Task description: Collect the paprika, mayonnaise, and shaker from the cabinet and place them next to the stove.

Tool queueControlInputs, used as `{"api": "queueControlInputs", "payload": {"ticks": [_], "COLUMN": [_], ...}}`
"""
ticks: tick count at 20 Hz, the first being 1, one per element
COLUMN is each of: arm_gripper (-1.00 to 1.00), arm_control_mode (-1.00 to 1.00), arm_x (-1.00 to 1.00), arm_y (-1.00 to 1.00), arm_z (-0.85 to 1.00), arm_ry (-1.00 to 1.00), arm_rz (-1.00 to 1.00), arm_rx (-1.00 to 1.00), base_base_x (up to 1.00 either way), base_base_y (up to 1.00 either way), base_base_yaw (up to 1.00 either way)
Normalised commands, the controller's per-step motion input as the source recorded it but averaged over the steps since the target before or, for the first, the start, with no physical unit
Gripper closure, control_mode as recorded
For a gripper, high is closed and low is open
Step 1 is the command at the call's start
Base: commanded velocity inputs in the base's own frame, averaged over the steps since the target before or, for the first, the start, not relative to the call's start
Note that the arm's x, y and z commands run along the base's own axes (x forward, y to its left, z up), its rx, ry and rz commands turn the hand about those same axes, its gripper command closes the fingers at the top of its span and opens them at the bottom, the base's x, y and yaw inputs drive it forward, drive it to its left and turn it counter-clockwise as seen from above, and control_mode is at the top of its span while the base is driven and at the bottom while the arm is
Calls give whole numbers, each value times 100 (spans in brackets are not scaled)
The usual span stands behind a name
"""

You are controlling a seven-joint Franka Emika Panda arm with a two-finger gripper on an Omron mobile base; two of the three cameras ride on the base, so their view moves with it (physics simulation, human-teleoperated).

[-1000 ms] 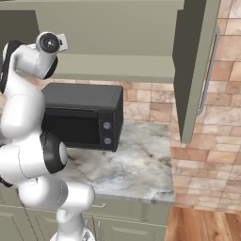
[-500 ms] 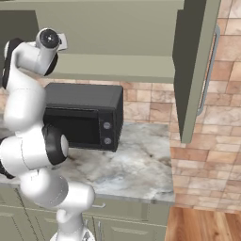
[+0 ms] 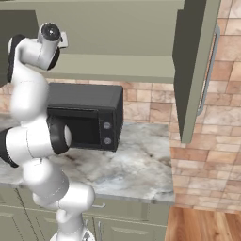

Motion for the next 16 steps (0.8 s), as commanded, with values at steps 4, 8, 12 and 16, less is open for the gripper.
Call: {"api": "queueControlInputs", "payload": {"ticks": [4,8,12,16], "arm_gripper": [-100,-100,-100,-100], "arm_control_mode": [-100,-100,-100,-100], "arm_x": [19,20,16,3], "arm_y": [19,26,22,16], "arm_z": [-1,-7,-13,-21], "arm_ry": [11,12,12,11], "arm_rz": [0,0,0,0], "arm_rx": [0,-1,-1,-2], "base_base_x": [0,0,0,0], "base_base_y": [0,0,0,0], "base_base_yaw": [0,0,0,0]}}
